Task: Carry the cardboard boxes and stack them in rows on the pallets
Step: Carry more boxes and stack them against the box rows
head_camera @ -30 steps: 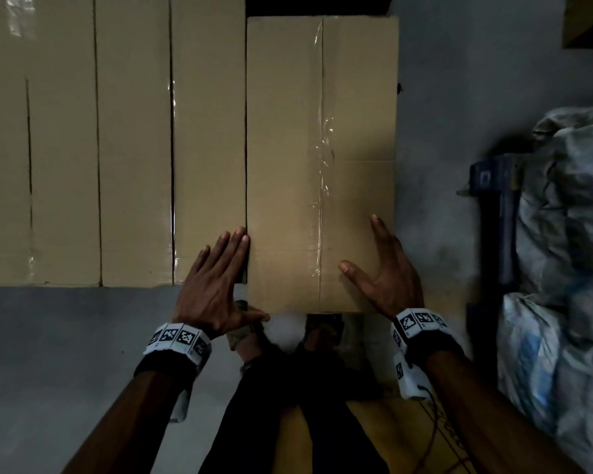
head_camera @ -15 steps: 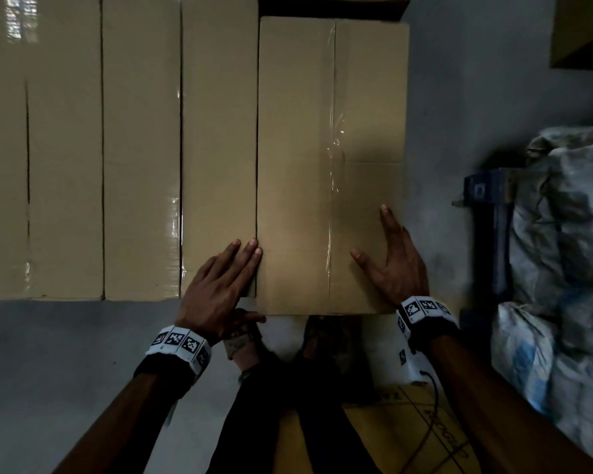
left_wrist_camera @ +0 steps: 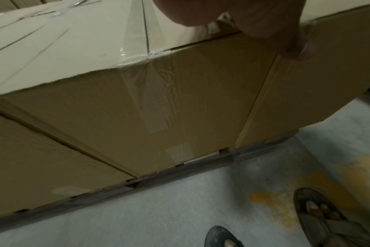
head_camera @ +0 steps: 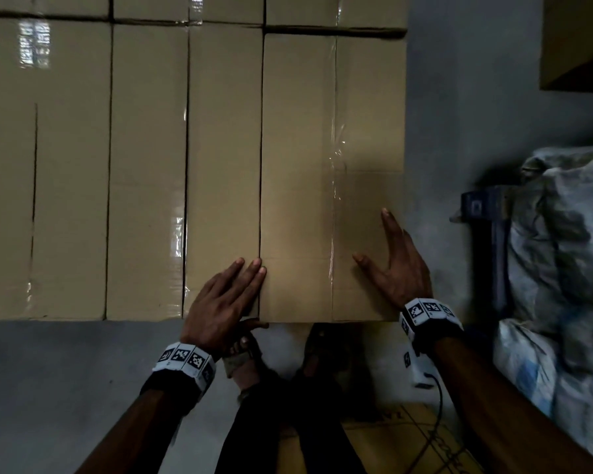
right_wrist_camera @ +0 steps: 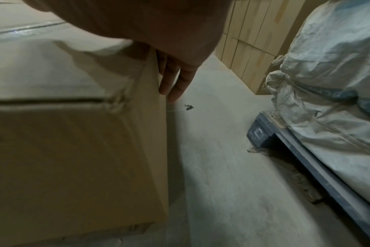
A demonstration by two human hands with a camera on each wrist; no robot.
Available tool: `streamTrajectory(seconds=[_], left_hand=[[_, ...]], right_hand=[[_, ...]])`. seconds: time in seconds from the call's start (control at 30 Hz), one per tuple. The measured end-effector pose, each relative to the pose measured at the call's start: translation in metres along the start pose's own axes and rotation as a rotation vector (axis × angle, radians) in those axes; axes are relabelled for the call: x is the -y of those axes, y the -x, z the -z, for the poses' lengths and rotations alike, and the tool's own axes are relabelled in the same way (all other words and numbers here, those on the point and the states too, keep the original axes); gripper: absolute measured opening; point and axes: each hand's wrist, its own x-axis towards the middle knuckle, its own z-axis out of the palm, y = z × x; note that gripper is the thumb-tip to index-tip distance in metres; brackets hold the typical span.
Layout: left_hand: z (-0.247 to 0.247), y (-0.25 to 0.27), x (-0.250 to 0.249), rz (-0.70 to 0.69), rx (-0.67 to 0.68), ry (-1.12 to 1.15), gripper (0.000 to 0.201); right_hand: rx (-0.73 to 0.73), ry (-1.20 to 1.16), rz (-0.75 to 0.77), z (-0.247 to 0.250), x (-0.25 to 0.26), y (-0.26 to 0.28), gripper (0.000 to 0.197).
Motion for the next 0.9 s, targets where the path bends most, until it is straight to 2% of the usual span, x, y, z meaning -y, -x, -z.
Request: streamTrajectory(seconds=[0.4, 0.77, 0.9], left_hand=[[-0.007, 0.001, 0.002, -0.003, -0.044, -0.004, 0.079], [-0.006, 0.001, -0.001, 0.021, -0.020, 0.043, 0.081], [-0.004, 0.001, -0.004, 0.041, -0.026, 0.078, 0.085]], right_hand=[[0.009, 0.019, -0.018, 0.005, 0.007, -0.012, 0.097], [0.101, 0.066, -0.052, 0.013, 0.011, -0.014, 0.103], [0.102, 0.069, -0.088, 0.013, 0.013, -0.013, 0.098]])
